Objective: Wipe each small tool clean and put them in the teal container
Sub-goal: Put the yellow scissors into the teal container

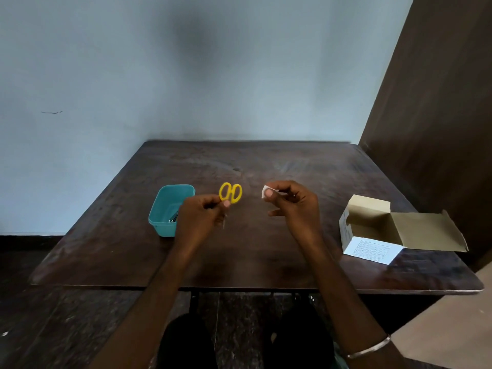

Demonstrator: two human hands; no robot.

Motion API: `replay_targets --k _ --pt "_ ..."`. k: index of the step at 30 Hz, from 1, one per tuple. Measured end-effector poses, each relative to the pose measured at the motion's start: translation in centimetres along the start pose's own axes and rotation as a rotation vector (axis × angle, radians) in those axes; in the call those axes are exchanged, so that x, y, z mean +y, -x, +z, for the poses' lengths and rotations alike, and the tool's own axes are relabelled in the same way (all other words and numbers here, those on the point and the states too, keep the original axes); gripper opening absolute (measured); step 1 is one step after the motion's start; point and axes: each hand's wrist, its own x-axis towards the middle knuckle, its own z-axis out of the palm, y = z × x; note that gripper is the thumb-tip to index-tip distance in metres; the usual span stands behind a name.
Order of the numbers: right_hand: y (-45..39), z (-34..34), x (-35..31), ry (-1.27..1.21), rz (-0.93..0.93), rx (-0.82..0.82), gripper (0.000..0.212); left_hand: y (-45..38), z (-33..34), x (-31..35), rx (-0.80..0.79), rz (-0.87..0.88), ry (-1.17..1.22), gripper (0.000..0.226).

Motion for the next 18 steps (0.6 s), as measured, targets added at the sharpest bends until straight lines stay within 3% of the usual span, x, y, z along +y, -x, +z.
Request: replay_targets --k 6,11,18 --pt "0.5 -0.1 0.1 0.084 0.026 -0.037 0.006 -5.4 -4.1 -1.1 0.107 -0.081 0.016 0.009" --pt "0.6 0.3 0.0 0.099 0.048 -0.060 0.007 -8.4 -6.6 -3.0 0.163 -0.153 -0.205 0.012" --pt "0.8 0.3 -0.2 0.103 0.060 -0.087 0.008 -11.1 -6.2 -6.3 0.055 -0.223 -0.594 0.007"
